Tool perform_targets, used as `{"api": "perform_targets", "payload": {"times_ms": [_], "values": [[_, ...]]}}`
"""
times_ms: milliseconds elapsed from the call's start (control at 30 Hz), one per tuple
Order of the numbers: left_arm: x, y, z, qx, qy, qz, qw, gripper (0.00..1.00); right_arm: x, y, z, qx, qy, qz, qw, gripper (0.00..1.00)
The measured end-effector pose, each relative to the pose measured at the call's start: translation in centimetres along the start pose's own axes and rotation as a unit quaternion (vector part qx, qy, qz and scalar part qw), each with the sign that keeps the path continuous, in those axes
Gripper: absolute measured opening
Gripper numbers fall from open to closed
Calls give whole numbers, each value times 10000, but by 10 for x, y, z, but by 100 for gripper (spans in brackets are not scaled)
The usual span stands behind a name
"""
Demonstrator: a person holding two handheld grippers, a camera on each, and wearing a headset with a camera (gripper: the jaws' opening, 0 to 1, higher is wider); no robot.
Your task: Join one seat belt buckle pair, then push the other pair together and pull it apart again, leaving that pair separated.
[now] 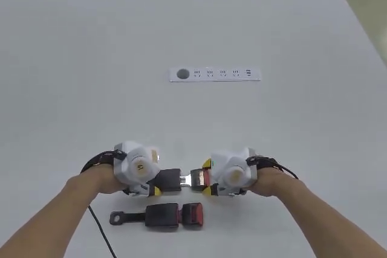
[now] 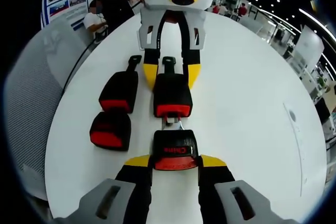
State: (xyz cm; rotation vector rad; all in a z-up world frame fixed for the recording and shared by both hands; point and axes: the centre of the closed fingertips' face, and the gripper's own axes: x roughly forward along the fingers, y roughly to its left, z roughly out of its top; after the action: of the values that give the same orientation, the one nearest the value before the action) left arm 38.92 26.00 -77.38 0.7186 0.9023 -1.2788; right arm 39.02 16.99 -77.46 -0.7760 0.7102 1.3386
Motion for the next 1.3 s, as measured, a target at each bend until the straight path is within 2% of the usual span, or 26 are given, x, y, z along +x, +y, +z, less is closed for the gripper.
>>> {"api": "perform_targets", "payload": {"times_ms": [167, 400, 567, 800, 1000, 1100, 1233, 1300], "values": [[4, 2, -4, 25, -28, -1, 10000, 33, 2, 0, -1, -6, 8, -8, 10000, 30], [3, 2, -2, 67, 0, -15, 10000, 32, 3, 0, 0, 22, 34, 2, 10000, 29], [1, 0, -1, 39, -63, -6, 10000, 32, 4, 0, 0, 39, 91, 9, 10000, 29], [3, 2, -3, 61, -72, -9, 10000, 32, 4, 1, 1, 90, 143, 12, 9999, 28], [1, 1, -1, 86, -75, -6, 9999, 32, 4, 0, 5, 52, 181, 26, 9998, 28], [2, 2, -2, 123, -39, -19, 9999, 32, 8, 2, 13, 52, 136, 43, 9999, 28], [2, 2, -3, 120, -71, -20, 9999, 32, 8, 1, 12, 38, 197, 49, 9998, 28], [2, 1, 0, 131, -87, -23, 9999, 32, 8, 1, 12, 46, 204, 52, 9998, 28]]}}
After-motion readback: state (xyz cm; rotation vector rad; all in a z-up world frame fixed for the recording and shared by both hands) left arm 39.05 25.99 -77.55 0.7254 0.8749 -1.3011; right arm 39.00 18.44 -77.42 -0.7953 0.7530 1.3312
